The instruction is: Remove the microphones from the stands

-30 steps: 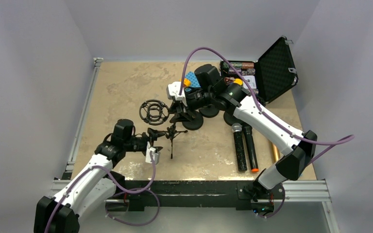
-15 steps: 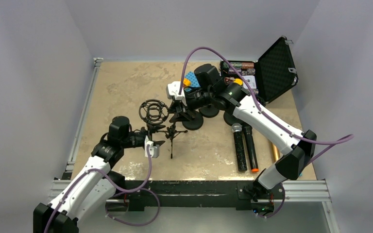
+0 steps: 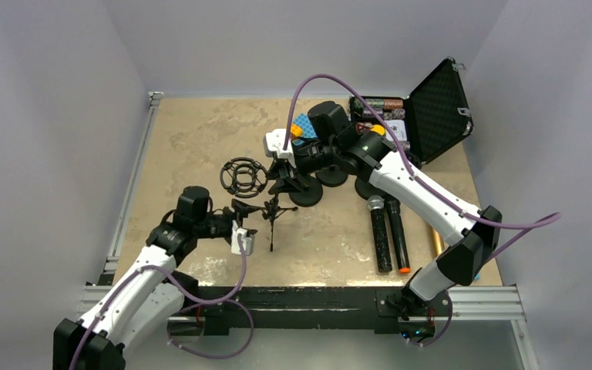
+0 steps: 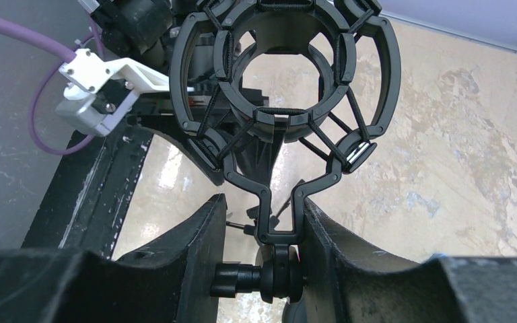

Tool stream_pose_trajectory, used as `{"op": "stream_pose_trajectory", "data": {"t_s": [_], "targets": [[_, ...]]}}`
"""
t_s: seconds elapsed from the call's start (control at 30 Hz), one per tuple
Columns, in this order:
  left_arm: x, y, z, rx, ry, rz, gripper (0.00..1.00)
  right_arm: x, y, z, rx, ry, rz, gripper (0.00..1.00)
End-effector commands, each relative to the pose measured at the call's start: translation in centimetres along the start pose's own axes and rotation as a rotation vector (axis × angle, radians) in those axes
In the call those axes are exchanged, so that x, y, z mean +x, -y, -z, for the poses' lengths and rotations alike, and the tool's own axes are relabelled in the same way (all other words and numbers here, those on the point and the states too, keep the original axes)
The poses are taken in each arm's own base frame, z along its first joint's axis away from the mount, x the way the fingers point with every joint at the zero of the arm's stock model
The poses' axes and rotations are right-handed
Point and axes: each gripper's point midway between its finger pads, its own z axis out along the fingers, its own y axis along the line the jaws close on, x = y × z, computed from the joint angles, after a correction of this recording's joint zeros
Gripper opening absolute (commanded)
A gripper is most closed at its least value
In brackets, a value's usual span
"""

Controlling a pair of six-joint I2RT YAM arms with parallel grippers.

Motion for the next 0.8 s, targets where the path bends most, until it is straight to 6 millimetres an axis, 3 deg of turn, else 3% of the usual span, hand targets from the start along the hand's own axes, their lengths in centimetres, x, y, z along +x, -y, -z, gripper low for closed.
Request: {"op": "stream_pose_trajectory", "data": {"t_s": [0.0,0.23,0.37,0.57,0.77], "targets": [[-0.3,1.8,1.1,0.023,-0.030,0.042,0.66,-1.7,1.5,0.2,0.033,0.042,0.059,0.00],[-3.1,1.8,4.7,-0.044,-0.071,0.149,0.66,-0.3,2.3,-0.8,0.038,0.005,0.010,0.00],[-4.8,0.7,6.3,-0.113,-0.073,0.249,0.66,0.9,2.7,-1.7,0.041,-0.026,-0.010,0.00],[-6.8,-0.4,7.8,-0.163,-0.065,0.390,0.64,2.6,2.9,-2.6,0.028,-0.065,-0.053,0.42],[-6.8,0.6,8.2,-0.158,-0.073,0.417,0.64,1.9,3.3,-2.6,0.051,-0.045,-0.079,0.59]]}}
